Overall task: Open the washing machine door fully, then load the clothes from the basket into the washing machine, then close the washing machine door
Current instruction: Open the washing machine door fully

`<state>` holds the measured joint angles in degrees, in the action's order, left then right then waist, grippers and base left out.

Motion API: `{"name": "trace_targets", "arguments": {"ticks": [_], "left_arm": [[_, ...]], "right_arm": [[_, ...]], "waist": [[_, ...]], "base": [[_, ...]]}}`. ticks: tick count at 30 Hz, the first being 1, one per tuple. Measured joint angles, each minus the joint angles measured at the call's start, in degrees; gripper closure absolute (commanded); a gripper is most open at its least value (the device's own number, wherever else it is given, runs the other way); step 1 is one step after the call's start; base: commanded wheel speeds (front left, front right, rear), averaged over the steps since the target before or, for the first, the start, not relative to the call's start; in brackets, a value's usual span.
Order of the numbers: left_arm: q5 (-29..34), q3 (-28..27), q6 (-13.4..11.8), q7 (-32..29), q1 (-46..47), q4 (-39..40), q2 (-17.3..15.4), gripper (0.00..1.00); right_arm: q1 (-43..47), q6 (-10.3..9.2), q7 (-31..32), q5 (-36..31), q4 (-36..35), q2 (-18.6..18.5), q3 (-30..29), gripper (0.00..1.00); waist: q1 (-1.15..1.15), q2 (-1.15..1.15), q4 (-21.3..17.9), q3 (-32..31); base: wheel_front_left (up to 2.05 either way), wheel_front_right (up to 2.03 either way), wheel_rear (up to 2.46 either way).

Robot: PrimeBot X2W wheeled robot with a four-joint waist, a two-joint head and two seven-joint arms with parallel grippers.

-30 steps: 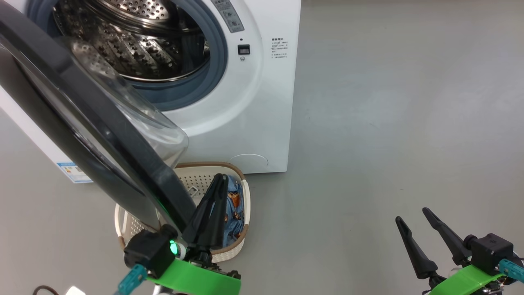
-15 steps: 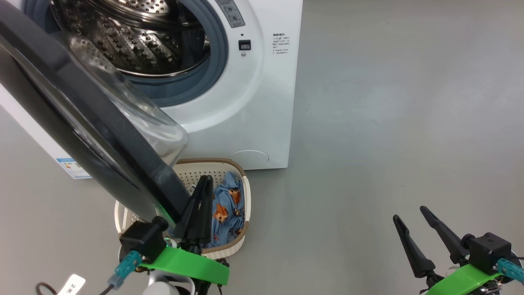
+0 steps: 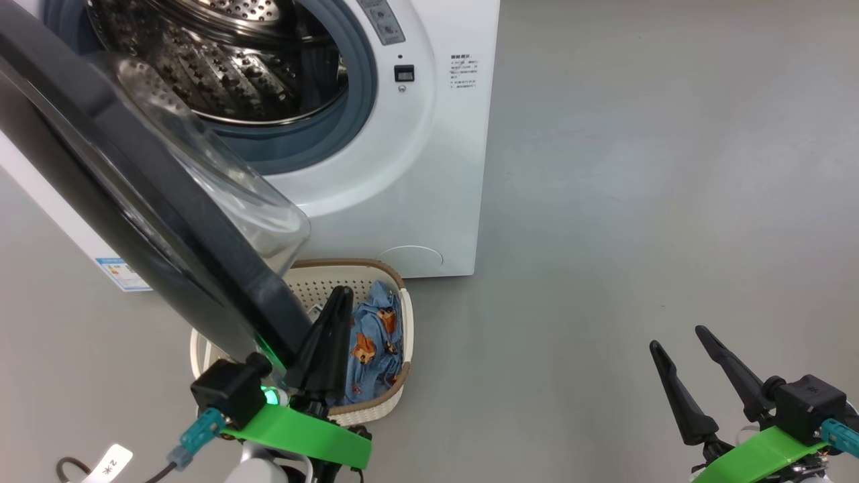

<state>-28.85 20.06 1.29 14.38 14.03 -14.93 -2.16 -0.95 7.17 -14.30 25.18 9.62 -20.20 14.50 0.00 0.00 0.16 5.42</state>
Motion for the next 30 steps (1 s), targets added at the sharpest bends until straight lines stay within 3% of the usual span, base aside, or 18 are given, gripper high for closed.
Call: {"name": "trace_targets", "arguments": {"ticks": [18, 30], "left_arm": [[0.3, -2.6, 0.2, 0.0, -4.4, 0.9, 0.7, 1.0], [1.3, -3.3, -1.6, -0.1, -8.8, 4.7, -1.7, 1.0]], "right_arm": [[0.1, 0.0, 0.0, -1.0, -1.4, 0.3, -1.7, 0.0], [0.2, 0.0, 0.0, -1.1, -2.0, 0.4, -3.2, 0.0]], "waist": [[0.0, 0.0, 2.2, -1.1], [0.0, 0.0, 4.1, -0.9]], "base": [[0.0, 0.0, 0.0], [0.0, 0.0, 0.0]]}}
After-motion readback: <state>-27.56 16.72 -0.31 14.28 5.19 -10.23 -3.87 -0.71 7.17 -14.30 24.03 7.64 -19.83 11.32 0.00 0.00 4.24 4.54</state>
